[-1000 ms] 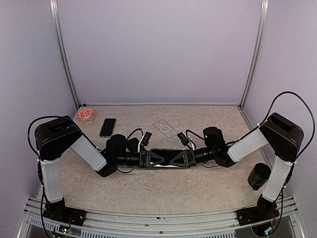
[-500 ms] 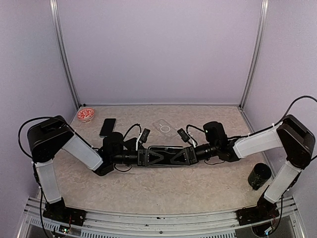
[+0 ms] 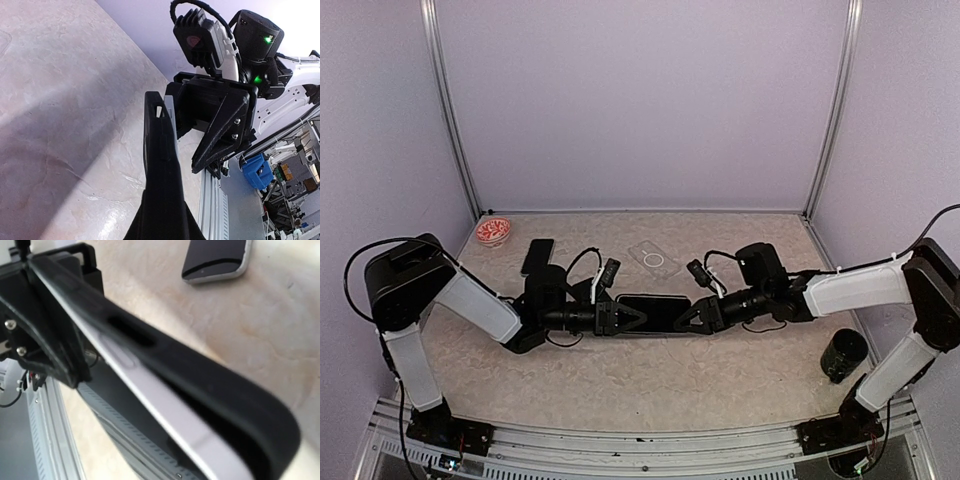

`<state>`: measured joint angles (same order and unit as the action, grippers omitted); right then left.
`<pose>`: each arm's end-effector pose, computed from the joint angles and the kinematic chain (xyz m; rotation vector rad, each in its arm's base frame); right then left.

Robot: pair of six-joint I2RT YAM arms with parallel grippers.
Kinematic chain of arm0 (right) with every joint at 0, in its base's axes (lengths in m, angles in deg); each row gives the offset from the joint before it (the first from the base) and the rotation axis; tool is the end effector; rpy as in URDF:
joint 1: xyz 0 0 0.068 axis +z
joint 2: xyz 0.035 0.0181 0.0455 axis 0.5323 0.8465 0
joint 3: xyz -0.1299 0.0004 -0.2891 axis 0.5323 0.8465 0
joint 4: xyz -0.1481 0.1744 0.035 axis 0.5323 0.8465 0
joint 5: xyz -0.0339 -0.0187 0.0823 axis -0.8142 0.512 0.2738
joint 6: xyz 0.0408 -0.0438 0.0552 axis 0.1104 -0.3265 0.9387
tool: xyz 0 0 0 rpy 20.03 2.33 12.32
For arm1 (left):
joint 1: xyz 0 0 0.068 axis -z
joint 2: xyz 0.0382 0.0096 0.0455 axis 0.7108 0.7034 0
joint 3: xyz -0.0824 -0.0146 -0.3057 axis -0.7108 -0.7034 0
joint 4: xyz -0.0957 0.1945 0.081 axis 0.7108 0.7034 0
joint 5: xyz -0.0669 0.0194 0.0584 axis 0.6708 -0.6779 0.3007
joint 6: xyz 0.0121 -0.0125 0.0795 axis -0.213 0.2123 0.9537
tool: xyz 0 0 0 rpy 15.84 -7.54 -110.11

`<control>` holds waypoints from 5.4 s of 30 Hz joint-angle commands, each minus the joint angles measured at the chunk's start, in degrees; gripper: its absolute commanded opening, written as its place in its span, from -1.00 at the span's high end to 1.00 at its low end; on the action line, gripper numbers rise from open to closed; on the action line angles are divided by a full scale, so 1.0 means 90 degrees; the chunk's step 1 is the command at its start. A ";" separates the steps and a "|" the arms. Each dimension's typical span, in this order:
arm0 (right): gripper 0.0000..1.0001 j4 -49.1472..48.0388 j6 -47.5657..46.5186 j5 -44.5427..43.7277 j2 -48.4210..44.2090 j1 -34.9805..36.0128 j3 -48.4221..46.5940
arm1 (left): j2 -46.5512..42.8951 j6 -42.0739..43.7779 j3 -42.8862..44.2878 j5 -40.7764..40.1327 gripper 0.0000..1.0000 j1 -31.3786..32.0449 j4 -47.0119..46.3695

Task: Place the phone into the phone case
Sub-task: Install the phone on the phone case, then press the phone case onto the phone.

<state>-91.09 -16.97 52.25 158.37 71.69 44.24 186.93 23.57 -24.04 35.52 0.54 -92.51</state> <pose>0.2071 0.2295 0.2287 -0.6468 2.3413 1.3777 0.2266 -0.2925 0.2110 0.6175 1.9392 -1.5695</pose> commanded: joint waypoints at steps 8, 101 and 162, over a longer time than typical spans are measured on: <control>-0.14 0.0597 -0.0579 -0.0215 -0.0999 -0.0111 0.0018 | -0.0509 0.0334 -0.0088 -0.0054 1.00 0.0012 -0.0102; 1.00 -0.2198 0.0292 0.1891 -0.1314 -0.0120 0.0708 | -0.0893 -0.0402 -0.0568 0.1363 0.71 0.0252 -0.2144; -0.16 -0.2440 0.0442 0.1862 -0.0929 0.0247 0.0491 | -0.1760 -0.0018 -0.0753 0.0727 1.00 0.0101 -0.1676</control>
<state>-111.15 -13.61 68.25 148.71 73.35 50.25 172.27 22.09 -30.80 42.28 1.61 -104.84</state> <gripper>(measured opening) 0.601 0.112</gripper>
